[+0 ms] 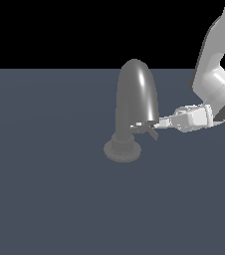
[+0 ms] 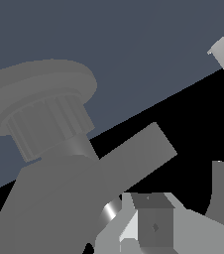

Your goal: Turn on the faucet by rotating a designated handle.

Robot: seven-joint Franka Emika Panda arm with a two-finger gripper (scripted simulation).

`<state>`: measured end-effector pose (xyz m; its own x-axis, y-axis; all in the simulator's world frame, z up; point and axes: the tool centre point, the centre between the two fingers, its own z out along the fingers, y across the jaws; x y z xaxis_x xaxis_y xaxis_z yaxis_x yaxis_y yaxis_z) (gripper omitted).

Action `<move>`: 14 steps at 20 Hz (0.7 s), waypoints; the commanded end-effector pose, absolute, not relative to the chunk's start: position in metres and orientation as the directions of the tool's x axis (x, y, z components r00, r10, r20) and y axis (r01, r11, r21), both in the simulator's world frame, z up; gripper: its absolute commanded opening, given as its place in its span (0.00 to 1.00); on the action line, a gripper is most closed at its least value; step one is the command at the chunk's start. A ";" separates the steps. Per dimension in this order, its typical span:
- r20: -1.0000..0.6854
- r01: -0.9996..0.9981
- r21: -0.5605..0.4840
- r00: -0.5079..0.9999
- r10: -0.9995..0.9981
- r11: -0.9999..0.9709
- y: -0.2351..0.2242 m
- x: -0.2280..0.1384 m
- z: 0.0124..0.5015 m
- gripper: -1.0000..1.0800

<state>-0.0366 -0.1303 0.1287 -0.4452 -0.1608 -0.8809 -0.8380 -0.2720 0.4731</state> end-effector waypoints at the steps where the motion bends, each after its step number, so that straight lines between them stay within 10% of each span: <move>1: -0.849 -0.810 0.529 -0.505 -0.157 -0.252 -0.136 -0.055 0.079 0.00; 14: -0.868 -0.827 0.497 -0.471 -0.159 -0.263 -0.127 -0.026 0.082 0.00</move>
